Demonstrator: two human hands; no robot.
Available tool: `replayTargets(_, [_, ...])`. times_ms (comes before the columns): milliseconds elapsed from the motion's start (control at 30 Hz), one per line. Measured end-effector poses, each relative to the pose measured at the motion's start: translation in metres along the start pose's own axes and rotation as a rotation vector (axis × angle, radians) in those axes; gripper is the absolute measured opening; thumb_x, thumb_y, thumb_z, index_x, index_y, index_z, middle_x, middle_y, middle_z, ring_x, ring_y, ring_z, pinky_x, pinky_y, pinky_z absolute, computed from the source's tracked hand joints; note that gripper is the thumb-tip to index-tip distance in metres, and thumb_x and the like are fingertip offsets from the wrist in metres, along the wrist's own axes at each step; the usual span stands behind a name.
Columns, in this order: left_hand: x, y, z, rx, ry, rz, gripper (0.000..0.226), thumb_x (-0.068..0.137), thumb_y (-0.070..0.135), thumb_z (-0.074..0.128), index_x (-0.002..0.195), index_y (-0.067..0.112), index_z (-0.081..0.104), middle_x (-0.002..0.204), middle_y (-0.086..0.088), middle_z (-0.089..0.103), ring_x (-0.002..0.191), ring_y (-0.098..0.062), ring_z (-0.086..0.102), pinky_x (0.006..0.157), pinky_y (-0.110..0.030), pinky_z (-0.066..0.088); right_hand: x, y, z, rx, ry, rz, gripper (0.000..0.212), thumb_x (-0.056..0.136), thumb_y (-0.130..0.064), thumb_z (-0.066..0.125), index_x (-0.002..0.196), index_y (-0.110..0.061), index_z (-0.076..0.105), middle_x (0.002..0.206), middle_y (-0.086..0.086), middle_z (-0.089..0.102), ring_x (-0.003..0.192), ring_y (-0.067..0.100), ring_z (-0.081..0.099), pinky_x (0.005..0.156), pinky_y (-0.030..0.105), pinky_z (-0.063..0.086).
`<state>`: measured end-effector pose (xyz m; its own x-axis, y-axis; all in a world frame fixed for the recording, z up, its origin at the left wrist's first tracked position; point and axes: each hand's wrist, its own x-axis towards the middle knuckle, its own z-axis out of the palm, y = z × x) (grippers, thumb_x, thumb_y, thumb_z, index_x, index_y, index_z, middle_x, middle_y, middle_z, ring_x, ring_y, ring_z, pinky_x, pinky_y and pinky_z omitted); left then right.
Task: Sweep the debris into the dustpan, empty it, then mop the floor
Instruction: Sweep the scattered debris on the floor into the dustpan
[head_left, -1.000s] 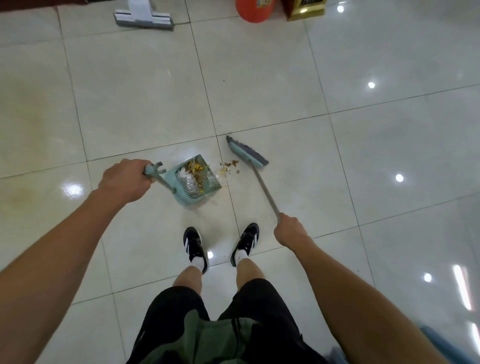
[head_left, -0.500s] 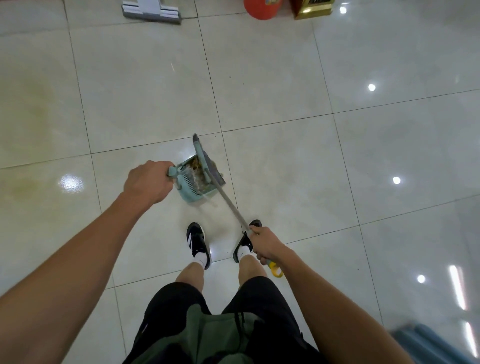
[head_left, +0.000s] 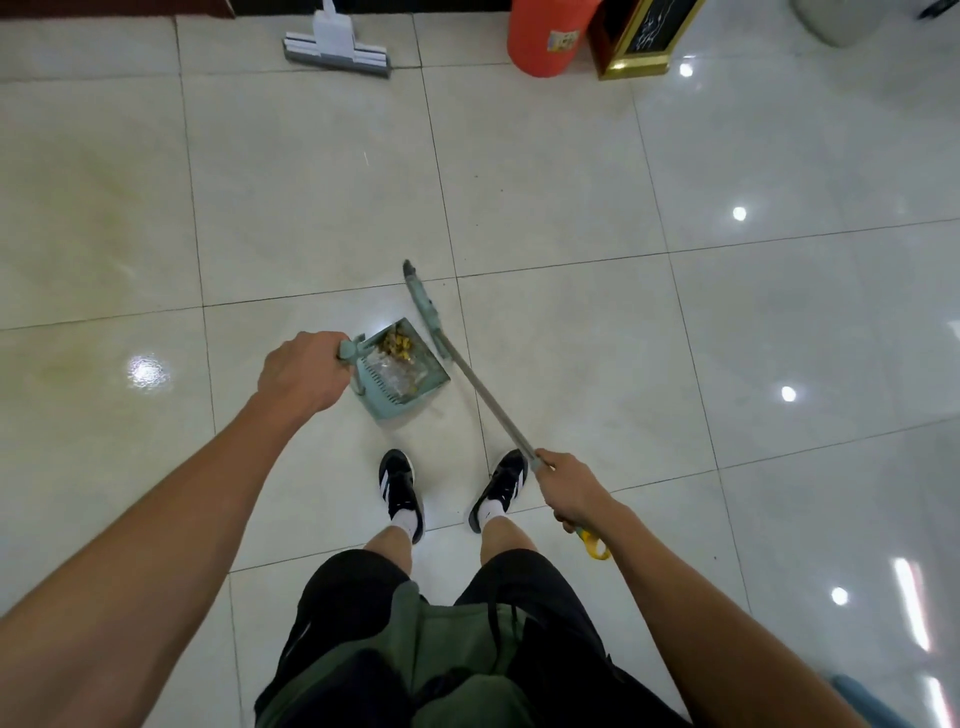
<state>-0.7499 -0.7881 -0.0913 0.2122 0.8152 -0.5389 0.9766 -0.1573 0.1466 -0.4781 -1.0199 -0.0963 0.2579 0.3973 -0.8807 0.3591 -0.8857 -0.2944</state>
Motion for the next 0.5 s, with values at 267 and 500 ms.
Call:
replayTargets(267, [-0.006, -0.038, -0.001, -0.010, 0.001, -0.052, 0.008, 0.094, 0.029, 0.060, 0.087, 0.031, 0.063, 0.083, -0.001, 0.063, 0.075, -0.028, 0.062, 0.063, -0.033, 0.046, 0.028, -0.021, 0.006, -0.287, 0.115, -0.040, 0.040, 0.103, -0.022, 0.033, 0.140, -0.020, 0.048, 0.099, 0.009, 0.060, 0.068, 0.026, 0.060, 0.046, 0.033, 0.054])
replayTargets(500, [-0.001, -0.057, 0.005, -0.023, 0.007, -0.081, 0.005, 0.092, 0.032, 0.061, 0.089, 0.029, 0.065, 0.082, -0.002, 0.059, 0.078, -0.033, 0.062, 0.069, -0.035, 0.050, 0.069, -0.047, 0.021, -0.478, 0.133, -0.018, 0.027, 0.097, -0.018, 0.039, 0.121, -0.013, 0.051, 0.093, 0.008, 0.056, 0.082, 0.030, 0.060, 0.068, 0.039, 0.055])
